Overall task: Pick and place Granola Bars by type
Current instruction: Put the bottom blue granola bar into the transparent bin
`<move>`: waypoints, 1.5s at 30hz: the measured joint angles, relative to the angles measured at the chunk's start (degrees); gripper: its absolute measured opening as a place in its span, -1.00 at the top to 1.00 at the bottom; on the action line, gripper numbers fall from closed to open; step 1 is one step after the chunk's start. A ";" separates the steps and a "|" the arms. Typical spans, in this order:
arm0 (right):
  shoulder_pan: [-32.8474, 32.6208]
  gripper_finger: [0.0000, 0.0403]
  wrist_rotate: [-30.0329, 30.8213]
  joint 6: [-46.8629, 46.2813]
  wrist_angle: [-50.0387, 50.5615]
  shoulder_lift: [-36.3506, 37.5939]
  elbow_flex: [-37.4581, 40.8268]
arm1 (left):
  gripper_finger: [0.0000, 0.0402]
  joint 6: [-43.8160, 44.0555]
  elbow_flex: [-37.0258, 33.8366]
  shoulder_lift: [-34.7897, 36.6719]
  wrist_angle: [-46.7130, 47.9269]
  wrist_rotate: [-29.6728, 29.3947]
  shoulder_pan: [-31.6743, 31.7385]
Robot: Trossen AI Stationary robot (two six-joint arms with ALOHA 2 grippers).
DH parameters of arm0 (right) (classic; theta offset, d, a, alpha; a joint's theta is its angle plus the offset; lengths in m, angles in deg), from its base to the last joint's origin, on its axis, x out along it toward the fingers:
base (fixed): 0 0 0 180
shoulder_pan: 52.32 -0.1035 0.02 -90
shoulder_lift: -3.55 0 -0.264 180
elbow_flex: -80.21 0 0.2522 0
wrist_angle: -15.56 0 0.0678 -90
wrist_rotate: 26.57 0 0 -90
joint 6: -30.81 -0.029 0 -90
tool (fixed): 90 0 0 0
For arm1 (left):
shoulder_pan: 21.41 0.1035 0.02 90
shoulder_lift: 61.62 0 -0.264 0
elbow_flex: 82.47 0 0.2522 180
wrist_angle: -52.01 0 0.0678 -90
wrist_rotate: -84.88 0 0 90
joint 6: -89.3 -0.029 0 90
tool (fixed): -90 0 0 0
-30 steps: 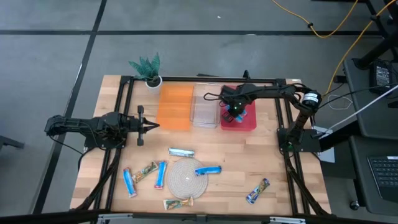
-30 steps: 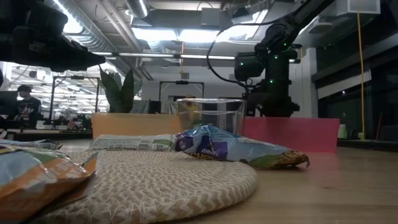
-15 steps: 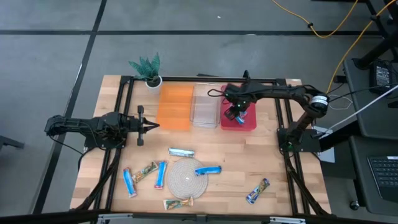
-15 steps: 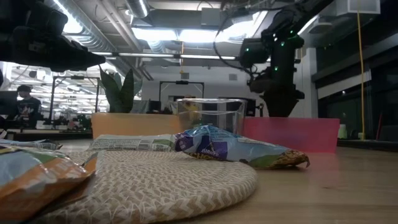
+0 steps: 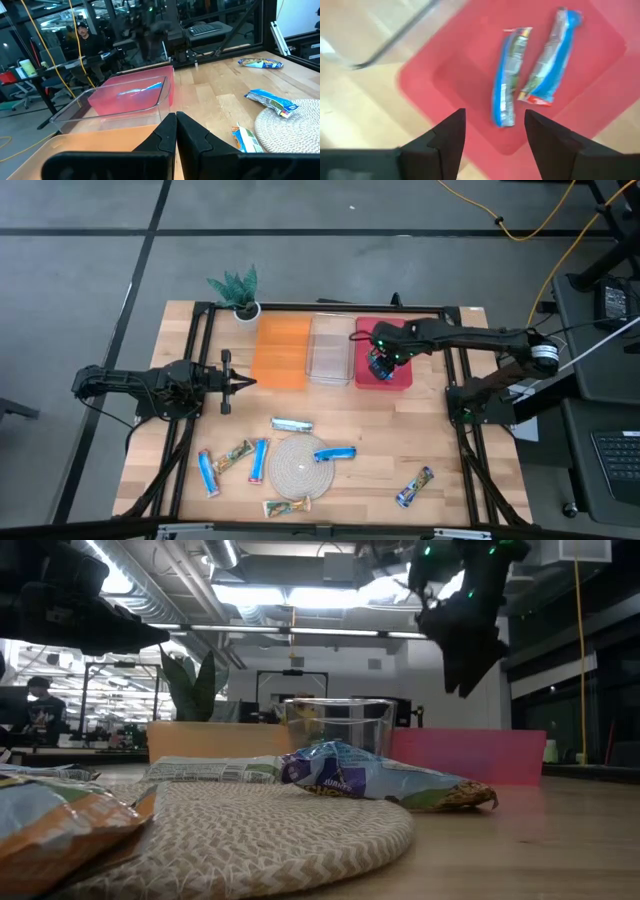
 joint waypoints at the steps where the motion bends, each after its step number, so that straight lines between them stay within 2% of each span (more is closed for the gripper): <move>1: -0.96 -0.02 0.03 -0.58 0.48 0.77 0.00 | 0.98 0.01 -0.01 -0.01 0.00 0.00 0.00; 8: -8.31 -0.02 2.10 -7.25 2.99 4.40 0.00 | 0.98 0.01 0.00 0.01 0.00 0.00 0.00; 16: -18.50 -0.02 2.03 -17.11 6.05 5.35 0.00 | 0.98 0.01 -0.01 0.01 0.00 0.00 0.00; 33: -42.52 -0.02 4.30 -45.68 6.22 5.09 0.00 | 0.98 0.00 -0.01 0.01 0.00 0.00 0.00; 45: -54.89 -0.02 7.48 -63.13 5.78 4.14 0.00 | 0.98 0.00 -0.01 0.01 0.00 0.00 0.00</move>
